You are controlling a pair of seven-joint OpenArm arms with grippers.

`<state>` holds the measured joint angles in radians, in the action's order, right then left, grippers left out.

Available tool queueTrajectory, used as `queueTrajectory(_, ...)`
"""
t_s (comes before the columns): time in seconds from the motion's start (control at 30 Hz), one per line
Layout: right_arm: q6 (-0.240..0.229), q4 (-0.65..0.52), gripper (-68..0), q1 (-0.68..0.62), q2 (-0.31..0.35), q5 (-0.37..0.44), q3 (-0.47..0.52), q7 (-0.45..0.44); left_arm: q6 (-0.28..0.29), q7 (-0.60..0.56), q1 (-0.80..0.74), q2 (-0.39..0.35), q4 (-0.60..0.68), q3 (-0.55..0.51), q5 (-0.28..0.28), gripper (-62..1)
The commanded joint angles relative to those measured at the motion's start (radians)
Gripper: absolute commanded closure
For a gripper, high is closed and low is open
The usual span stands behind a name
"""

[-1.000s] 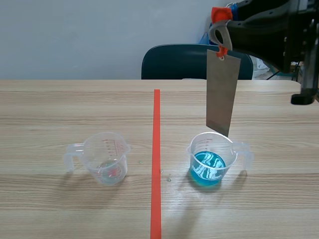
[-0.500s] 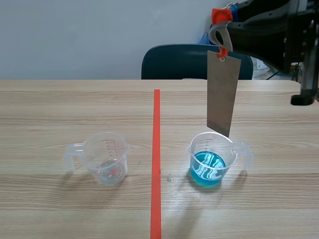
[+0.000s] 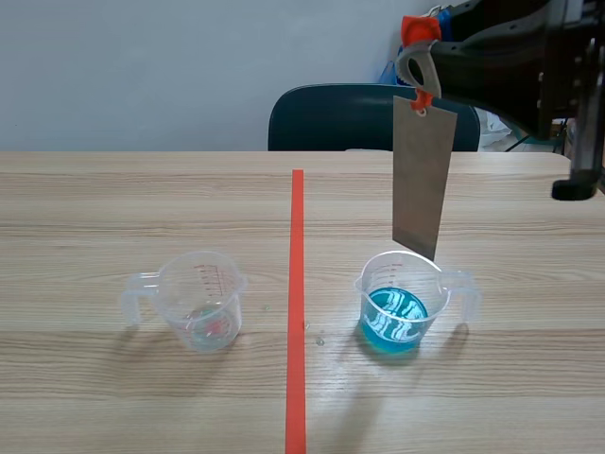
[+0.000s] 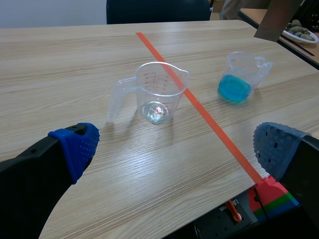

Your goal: Do the redox reaction experiment

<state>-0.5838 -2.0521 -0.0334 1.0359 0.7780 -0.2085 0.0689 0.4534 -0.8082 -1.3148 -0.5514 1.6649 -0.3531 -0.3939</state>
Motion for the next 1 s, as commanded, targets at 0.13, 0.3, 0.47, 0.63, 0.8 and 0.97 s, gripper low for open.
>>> queueTrajectory(0.13,0.006,-0.002,-0.6,0.012,0.003,0.011,0.013,-0.012,0.003,-0.01,-0.002,0.002,0.013,-0.003,-0.006,-62.3)
queueTrajectory(0.3,0.006,-0.002,-0.6,0.012,0.003,0.011,0.013,-0.012,0.002,-0.004,-0.002,0.002,0.013,-0.003,-0.006,-62.3)
queueTrajectory(0.47,0.006,-0.002,-0.6,0.014,0.003,0.012,0.013,-0.012,0.002,-0.003,-0.002,0.002,0.013,-0.003,-0.006,-62.3)
queueTrajectory(0.63,0.006,-0.002,-0.6,0.014,0.003,0.011,0.013,-0.012,0.003,-0.003,-0.002,0.002,0.013,-0.003,-0.006,-62.3)
queueTrajectory(0.8,0.006,-0.002,-0.6,0.014,0.003,0.012,0.013,-0.011,0.003,-0.003,-0.002,0.002,0.013,-0.003,-0.006,-62.3)
queueTrajectory(0.97,-0.041,-0.002,-0.6,0.014,0.003,0.012,0.013,-0.011,0.003,-0.003,-0.002,0.002,0.013,-0.003,-0.006,-62.3)
